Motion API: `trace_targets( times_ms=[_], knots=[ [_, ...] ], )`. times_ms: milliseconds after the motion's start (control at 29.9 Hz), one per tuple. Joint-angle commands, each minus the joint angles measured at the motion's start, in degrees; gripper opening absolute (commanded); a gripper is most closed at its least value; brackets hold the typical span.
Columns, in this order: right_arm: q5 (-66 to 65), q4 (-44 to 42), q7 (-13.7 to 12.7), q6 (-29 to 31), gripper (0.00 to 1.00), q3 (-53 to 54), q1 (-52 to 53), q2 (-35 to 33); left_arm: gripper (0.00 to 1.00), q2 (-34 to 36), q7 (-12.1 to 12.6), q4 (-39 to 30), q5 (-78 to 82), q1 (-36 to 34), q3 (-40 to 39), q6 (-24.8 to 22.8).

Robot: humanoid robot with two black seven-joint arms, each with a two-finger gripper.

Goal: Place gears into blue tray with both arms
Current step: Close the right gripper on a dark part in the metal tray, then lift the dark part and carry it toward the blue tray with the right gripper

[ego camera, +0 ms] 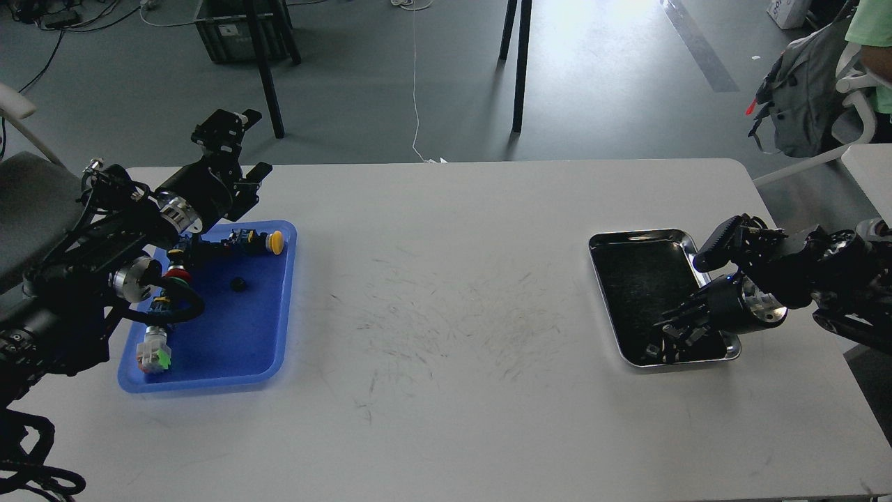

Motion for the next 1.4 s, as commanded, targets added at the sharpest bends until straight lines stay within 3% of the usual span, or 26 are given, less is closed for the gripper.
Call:
trace_targets(
  times_ms=[0,301,468,602,803,1371],
  knots=[
    [0.1,-0.1,0.0,0.0,0.07,0.2,0.6,0.0,0.99,0.0,0.0,0.0,0.0,0.5,0.0,0.1],
    [0.5,-2.1,0.0,-0.3,0.02,0.9,3.7,0.4,0.99,0.2,0.0,0.0,0.0,0.7,0.0,0.0],
    [0.9,-4.0,0.0,-1.4,0.02,1.7,4.1,4.2,0.99,0.9,0.0,-0.1,0.0,0.8,0.0,0.0],
    [1.2,-7.0,0.0,-4.1,0.01,4.8,3.9,7.1,0.99,1.2,0.0,-0.5,-0.4,0.7,-0.1,-0.3],
    [1.3,-10.9,0.0,-7.5,0.01,10.9,3.1,14.0,0.99,2.4,0.0,-1.0,-4.2,0.5,-0.3,-4.9],
    [2.4,-16.2,0.0,-22.1,0.01,20.6,-5.1,26.7,0.99,1.8,0.0,-0.3,-10.4,0.2,-2.4,-5.1]
  ],
)
